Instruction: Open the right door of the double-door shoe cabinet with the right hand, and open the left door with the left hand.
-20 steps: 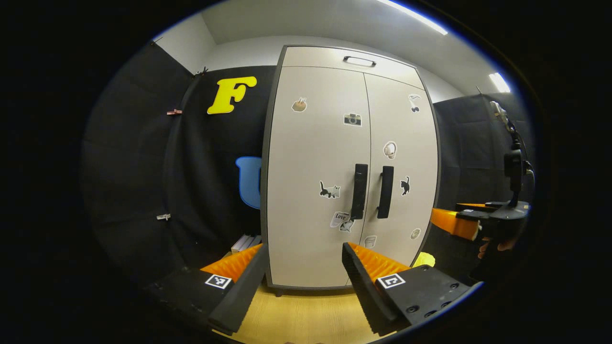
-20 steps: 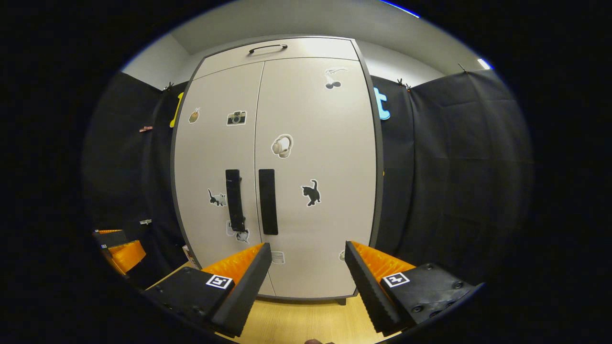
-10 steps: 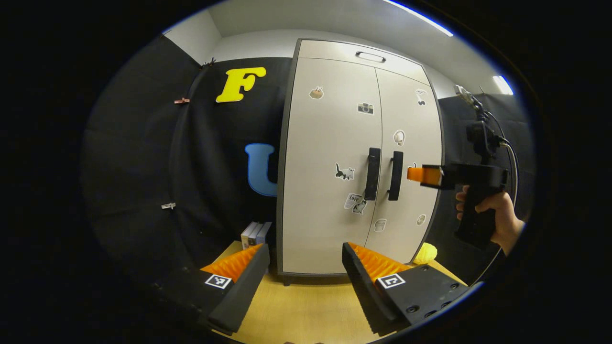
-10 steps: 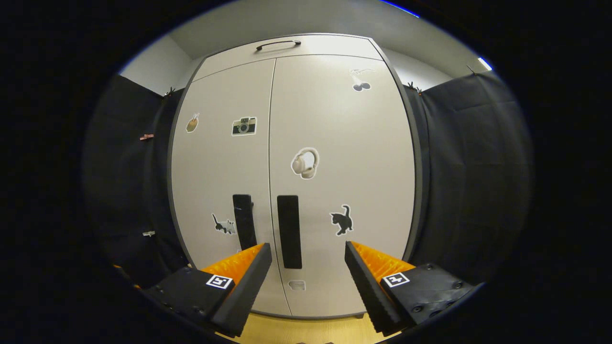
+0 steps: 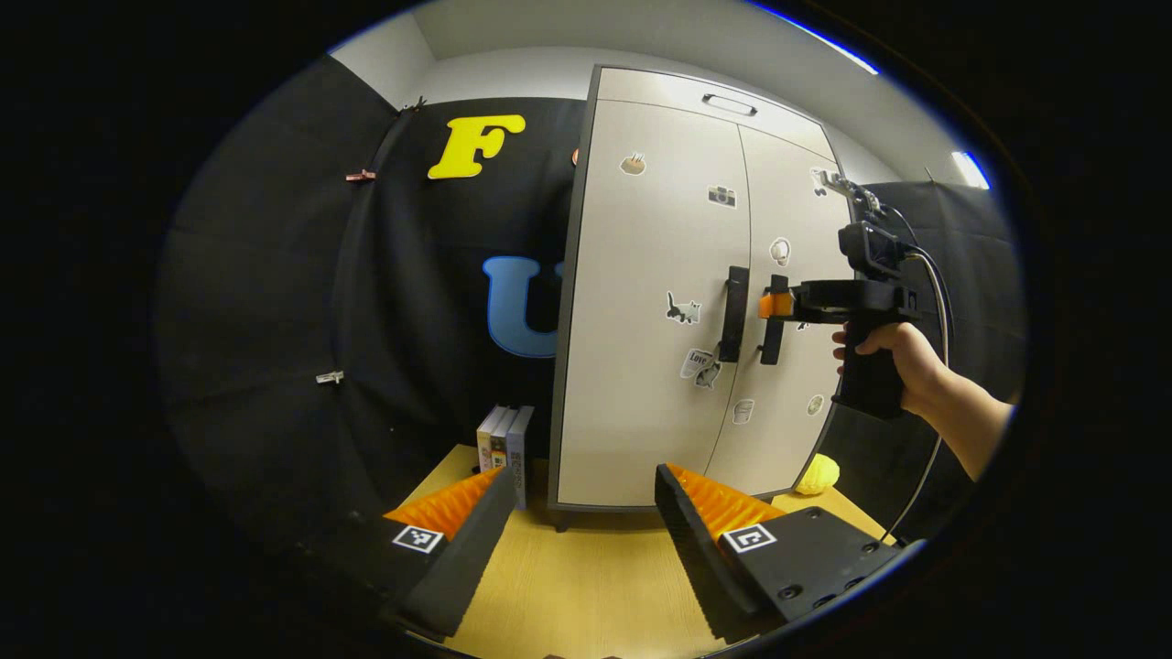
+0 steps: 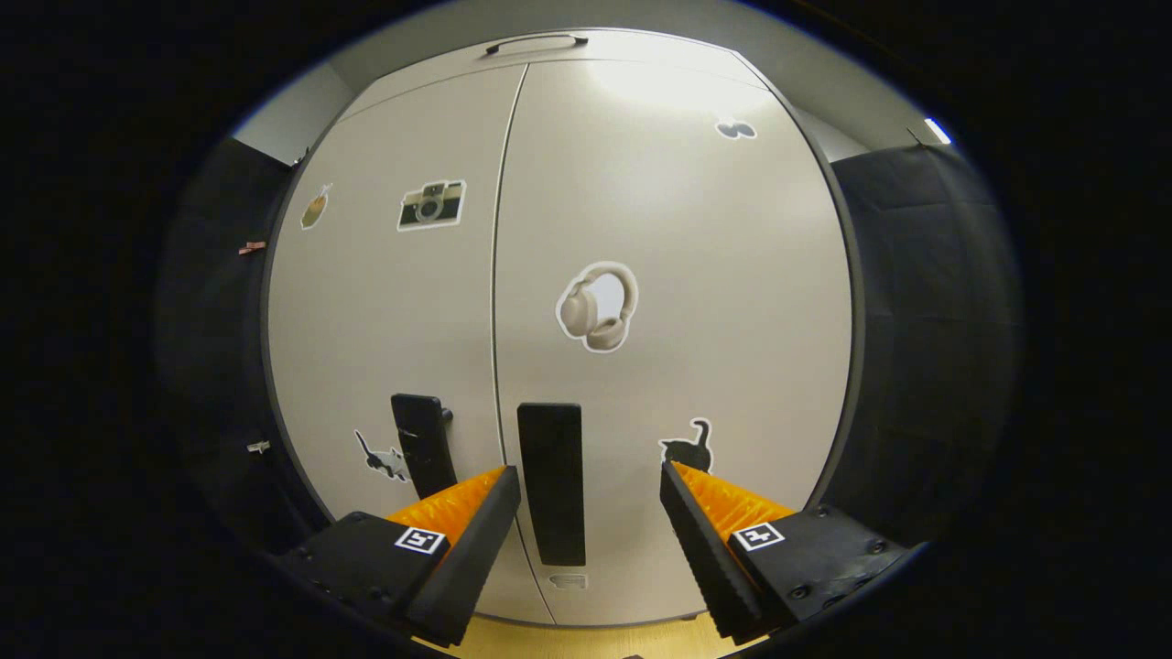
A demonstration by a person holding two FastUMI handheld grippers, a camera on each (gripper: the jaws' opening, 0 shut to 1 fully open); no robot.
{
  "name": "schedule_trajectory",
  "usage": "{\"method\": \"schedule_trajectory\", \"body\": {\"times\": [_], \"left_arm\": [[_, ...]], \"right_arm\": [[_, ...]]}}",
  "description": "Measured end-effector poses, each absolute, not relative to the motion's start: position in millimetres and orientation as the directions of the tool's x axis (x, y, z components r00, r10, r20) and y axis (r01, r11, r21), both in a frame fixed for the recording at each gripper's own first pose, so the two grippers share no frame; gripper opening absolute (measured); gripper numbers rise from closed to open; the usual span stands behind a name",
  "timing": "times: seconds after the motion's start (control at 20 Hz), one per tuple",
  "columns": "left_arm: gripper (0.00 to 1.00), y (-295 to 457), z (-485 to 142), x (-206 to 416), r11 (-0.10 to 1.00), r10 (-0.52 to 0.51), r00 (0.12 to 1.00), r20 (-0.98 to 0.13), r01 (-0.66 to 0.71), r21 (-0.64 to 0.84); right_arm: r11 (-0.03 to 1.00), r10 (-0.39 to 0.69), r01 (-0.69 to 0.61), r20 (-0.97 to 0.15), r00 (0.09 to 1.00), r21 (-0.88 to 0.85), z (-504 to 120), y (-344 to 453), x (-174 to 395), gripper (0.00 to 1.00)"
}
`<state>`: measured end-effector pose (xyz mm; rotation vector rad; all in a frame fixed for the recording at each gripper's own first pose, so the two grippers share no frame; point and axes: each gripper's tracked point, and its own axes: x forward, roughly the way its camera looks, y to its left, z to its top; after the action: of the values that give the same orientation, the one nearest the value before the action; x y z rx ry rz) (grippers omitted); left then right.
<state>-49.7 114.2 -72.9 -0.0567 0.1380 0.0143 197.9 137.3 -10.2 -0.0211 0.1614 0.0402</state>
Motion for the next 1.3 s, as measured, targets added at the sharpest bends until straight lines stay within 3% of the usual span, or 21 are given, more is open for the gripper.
{"method": "schedule_trajectory", "body": {"times": [0.1,0.15,0.3,0.55,0.7,0.85,1.3], "left_arm": [[0.95,122,-72,-50,0.999,0.021,0.990,-0.138,-0.028,-0.046],[0.95,124,-72,-49,0.998,0.023,0.990,-0.138,-0.030,-0.047],[0.95,128,-71,-50,0.998,0.023,0.990,-0.139,-0.031,-0.056],[0.95,130,-70,-55,0.999,0.021,0.991,-0.133,-0.026,-0.033],[0.95,128,-74,-60,0.998,0.012,0.990,-0.140,-0.019,-0.052],[0.95,130,-74,-64,0.998,0.018,0.990,-0.138,-0.026,-0.054],[0.95,121,-74,-75,0.997,0.000,0.990,-0.144,-0.011,-0.071]], "right_arm": [[1.000,0.024,-0.024,-0.184,0.983,0.002,-19,137,204,0.98],[1.000,0.016,-0.014,-0.186,0.982,0.017,-20,136,205,0.94],[0.996,0.039,-0.022,-0.206,0.978,0.085,-23,142,207,0.79],[0.995,0.081,-0.067,-0.194,0.978,0.077,-24,154,206,0.40],[0.996,0.084,-0.077,-0.175,0.981,0.044,-24,156,208,0.35],[0.993,0.106,-0.093,-0.203,0.973,0.072,-24,155,206,0.15],[0.989,0.144,-0.131,-0.231,0.962,0.071,-20,152,189,0.15]]}}
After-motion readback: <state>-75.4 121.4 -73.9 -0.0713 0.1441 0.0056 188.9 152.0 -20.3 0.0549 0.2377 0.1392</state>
